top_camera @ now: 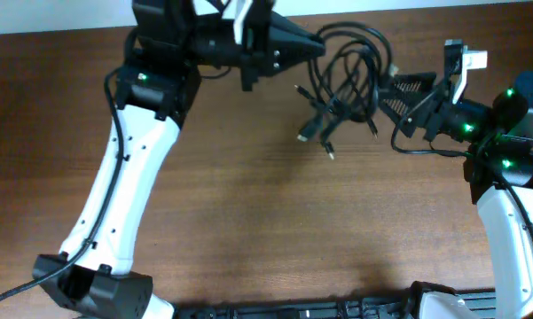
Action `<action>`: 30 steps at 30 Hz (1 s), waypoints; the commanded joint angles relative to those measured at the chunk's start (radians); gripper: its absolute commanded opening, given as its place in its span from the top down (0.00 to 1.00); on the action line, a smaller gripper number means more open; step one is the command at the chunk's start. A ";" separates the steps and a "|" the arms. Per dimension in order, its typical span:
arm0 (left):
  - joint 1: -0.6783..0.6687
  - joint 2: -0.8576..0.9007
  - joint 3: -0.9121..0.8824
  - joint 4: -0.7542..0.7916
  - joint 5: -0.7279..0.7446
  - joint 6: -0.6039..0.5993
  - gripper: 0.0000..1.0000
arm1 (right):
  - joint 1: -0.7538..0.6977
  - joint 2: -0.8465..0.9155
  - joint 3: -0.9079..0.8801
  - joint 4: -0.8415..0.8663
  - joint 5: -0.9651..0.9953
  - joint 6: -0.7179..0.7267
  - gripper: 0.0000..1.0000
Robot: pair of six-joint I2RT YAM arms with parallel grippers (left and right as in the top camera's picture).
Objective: Untangle cables
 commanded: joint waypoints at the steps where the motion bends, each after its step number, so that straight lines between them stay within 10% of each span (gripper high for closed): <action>1: -0.050 -0.014 0.016 0.047 0.054 -0.005 1.00 | -0.006 -0.003 0.007 0.012 -0.080 -0.057 0.25; 5: -0.085 -0.014 0.016 0.101 0.053 -0.005 1.00 | -0.006 -0.003 0.006 0.018 -0.157 -0.080 0.34; 12: -0.092 -0.014 0.016 0.104 -0.026 -0.005 1.00 | -0.006 -0.003 0.006 0.016 -0.216 -0.086 0.96; 30: -0.059 -0.014 0.016 -0.361 -0.605 0.142 1.00 | -0.007 -0.003 0.006 -0.336 0.225 0.072 0.96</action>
